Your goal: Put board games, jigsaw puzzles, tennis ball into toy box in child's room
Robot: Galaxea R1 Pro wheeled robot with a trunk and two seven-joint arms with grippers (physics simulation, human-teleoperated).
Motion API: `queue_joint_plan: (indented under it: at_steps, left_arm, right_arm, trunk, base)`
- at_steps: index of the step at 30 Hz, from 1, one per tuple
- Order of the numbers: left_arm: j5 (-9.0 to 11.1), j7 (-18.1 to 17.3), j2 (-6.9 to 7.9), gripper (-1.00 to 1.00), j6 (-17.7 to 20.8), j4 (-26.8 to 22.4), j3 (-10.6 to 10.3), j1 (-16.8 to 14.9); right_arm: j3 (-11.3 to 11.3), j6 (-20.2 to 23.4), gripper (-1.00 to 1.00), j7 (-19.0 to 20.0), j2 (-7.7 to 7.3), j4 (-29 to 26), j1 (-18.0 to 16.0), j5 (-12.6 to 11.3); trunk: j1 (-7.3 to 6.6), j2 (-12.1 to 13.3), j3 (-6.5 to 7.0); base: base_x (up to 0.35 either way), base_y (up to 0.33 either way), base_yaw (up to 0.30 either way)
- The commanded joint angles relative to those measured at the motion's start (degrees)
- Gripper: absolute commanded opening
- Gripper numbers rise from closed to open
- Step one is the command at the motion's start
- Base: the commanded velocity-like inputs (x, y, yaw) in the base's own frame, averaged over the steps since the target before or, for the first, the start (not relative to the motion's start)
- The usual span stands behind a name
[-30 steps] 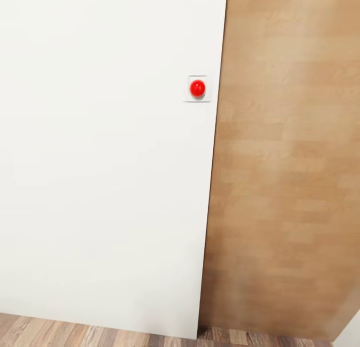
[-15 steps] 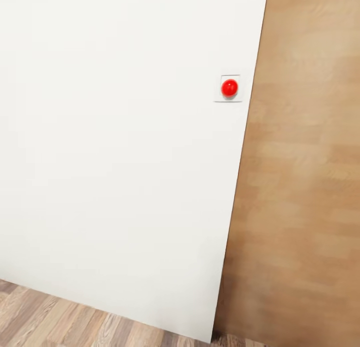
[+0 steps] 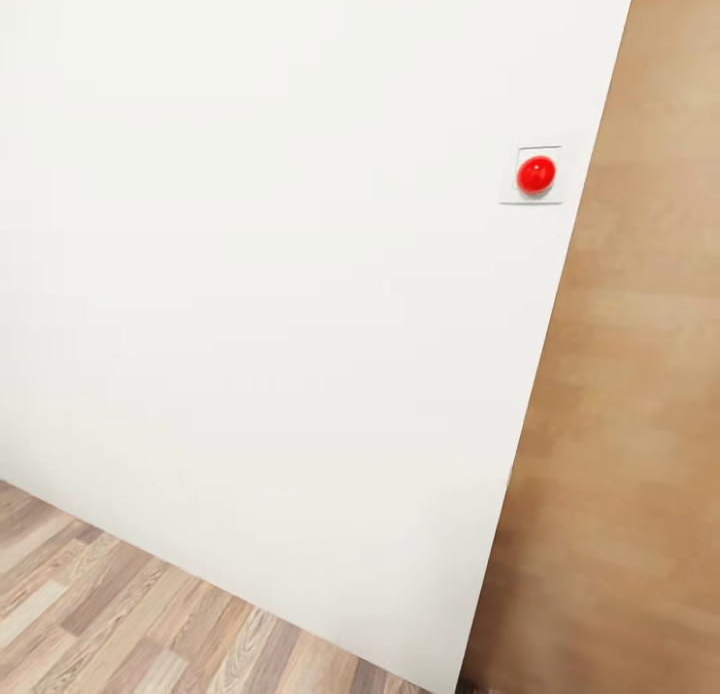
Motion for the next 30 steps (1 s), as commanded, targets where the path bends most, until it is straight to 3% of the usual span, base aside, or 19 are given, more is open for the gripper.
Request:
queue_joint_plan:
  at_steps: [1, 30]
  left_arm:
    - [0.02, 0.01, -0.01, 1.00, 0.00, -0.11, 0.00, 0.03]
    - [0.08, 0.01, -0.18, 1.00, -0.17, -0.10, -0.07, 0.03]
  right_arm:
    - [0.10, 0.01, 1.00, -0.01, -0.01, -0.06, 0.01, 0.01]
    - [0.10, -0.04, 1.00, -0.01, -0.03, -0.14, 0.01, 0.02]
  trunk:
    - [0.00, -0.02, -0.04]
    - [0.00, -0.02, -0.04]
  base:
    - [0.000, 0.000, 0.293]
    - [0.000, 0.000, 0.294]
